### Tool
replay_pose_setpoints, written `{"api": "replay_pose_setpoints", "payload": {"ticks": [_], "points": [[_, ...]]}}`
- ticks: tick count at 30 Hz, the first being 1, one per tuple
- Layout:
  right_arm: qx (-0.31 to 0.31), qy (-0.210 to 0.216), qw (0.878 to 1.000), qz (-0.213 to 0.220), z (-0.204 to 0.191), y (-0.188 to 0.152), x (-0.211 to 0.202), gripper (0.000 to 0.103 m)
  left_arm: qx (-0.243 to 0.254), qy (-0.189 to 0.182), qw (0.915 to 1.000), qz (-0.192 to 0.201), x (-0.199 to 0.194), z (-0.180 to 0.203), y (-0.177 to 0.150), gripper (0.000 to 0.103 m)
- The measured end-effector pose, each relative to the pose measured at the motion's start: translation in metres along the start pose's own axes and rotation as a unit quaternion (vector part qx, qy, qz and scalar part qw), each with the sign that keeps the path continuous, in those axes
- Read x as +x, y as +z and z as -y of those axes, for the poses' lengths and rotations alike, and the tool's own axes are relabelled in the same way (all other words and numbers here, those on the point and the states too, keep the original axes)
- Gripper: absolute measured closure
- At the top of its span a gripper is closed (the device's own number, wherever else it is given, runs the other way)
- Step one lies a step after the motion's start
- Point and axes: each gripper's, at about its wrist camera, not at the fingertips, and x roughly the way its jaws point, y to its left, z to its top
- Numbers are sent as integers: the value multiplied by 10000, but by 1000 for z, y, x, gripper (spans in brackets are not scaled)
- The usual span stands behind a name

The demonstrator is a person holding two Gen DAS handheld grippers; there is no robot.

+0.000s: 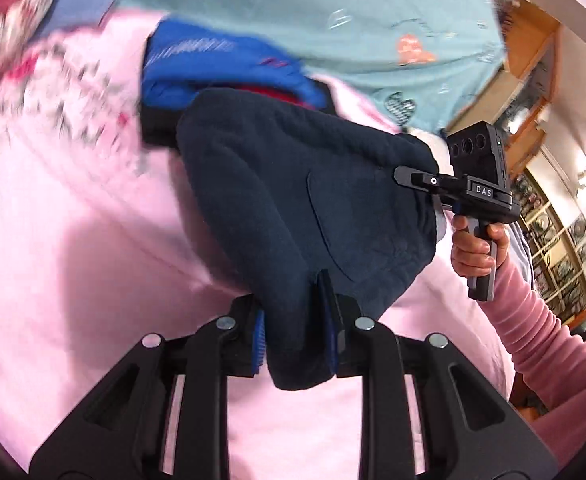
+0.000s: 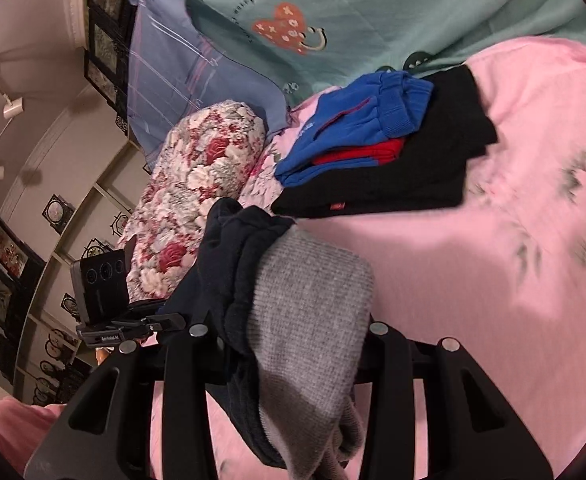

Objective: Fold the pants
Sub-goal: 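Lift the folded bundle with both tools and set it beside the blue-black clothes stack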

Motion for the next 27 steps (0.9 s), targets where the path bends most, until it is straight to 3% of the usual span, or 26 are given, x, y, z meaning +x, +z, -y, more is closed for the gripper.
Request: {"api": "replay_pose_setpoints", "payload": {"ticks": [3, 5, 7, 9, 12, 14, 16, 19, 22, 25, 27], "points": [[83, -170, 9996, -226, 26, 15, 42, 63, -304, -145, 9992, -215, 12, -23, -6, 75], [217, -496, 9979, -356, 46, 16, 65, 57, -315, -5, 9993, -215, 9, -29, -7, 60], [400, -540, 9972, -323, 60, 12, 72, 46, -354, 137, 9992, -150, 2, -32, -6, 55], [477, -379, 9979, -236, 67, 8, 67, 42, -341, 283, 9990, -5, -9, -30, -5, 55], [607, -572, 9963, -223, 68, 7, 49, 39, -57, 922, 9943, 535, -37, -16, 5, 57], [500, -768, 9958, -13, 60, 5, 27, 39, 237, 1111, 9899, 852, -53, 3, 14, 42], [327, -1006, 9933, 456, 48, 3, 6, 39, 636, 1038, 9879, 962, -52, 28, 31, 34], [25, -683, 9935, 914, 23, 4, -13, 39, 1150, 653, 9884, 750, -23, 56, 57, 31], [-142, -256, 9963, 808, 8, 15, 6, 41, 1074, 382, 9927, 390, 17, 55, 76, 31], [-37, -266, 9978, 605, 17, 22, 39, 47, 916, 746, 9929, -160, 65, 32, 81, 34], [56, -616, 9966, 542, 32, 21, 52, 62, 756, 772, 9939, -219, 69, 20, 77, 38]]}}
